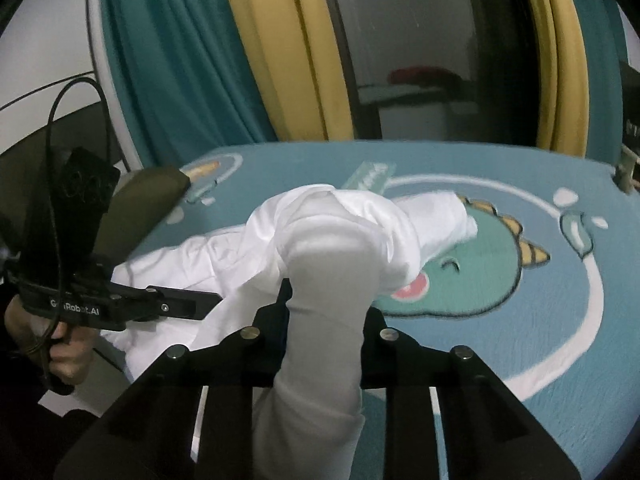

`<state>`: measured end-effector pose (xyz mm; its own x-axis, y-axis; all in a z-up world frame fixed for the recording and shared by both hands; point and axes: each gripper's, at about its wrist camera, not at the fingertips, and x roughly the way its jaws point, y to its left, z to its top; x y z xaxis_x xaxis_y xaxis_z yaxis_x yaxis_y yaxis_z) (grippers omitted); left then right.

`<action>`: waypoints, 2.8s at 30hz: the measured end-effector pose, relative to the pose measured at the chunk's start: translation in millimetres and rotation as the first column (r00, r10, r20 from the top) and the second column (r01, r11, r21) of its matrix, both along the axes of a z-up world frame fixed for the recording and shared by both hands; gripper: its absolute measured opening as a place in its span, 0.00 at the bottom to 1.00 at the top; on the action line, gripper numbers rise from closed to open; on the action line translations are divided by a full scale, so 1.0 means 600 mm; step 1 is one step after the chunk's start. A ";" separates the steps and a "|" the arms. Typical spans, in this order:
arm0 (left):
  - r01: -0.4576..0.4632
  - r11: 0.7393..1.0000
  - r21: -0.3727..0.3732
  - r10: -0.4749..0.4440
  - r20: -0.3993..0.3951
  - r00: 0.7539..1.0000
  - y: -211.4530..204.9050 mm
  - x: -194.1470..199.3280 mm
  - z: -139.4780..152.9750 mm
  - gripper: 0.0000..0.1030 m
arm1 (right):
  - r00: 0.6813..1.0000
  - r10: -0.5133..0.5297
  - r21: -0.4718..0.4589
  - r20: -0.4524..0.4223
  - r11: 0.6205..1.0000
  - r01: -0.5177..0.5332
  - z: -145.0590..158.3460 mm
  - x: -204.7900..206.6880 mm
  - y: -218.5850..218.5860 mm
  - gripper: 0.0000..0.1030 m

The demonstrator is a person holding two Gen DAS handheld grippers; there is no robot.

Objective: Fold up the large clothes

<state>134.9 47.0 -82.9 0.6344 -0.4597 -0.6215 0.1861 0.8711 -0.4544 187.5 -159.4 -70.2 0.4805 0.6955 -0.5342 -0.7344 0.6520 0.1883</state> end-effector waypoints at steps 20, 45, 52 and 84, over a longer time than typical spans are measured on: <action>-0.005 0.998 0.064 0.011 -0.100 0.995 0.028 -0.010 -0.047 0.63 | 0.958 -0.096 -0.009 -0.270 0.995 0.097 -0.076 0.027 -0.060 0.60; 0.001 0.996 -0.086 0.005 0.061 0.998 0.060 -0.024 -0.009 0.17 | 0.975 0.125 0.221 -0.183 0.972 -0.083 0.008 -0.008 0.004 0.18; -0.061 0.998 -0.031 0.065 0.164 0.984 0.129 -0.048 0.057 0.17 | 0.981 0.180 0.229 -0.074 0.960 -0.159 0.077 -0.016 0.074 0.18; -0.243 0.963 0.113 0.250 -0.047 0.967 0.442 -0.018 -0.008 0.26 | 0.883 0.142 0.147 -0.448 0.986 -0.084 -0.101 0.099 0.384 0.49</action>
<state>123.9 312.2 -87.6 0.6798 -0.2238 -0.6985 -0.0651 0.9301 -0.3614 246.8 71.1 -130.9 0.1189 0.8029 -0.5842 -0.6158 0.5212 0.5909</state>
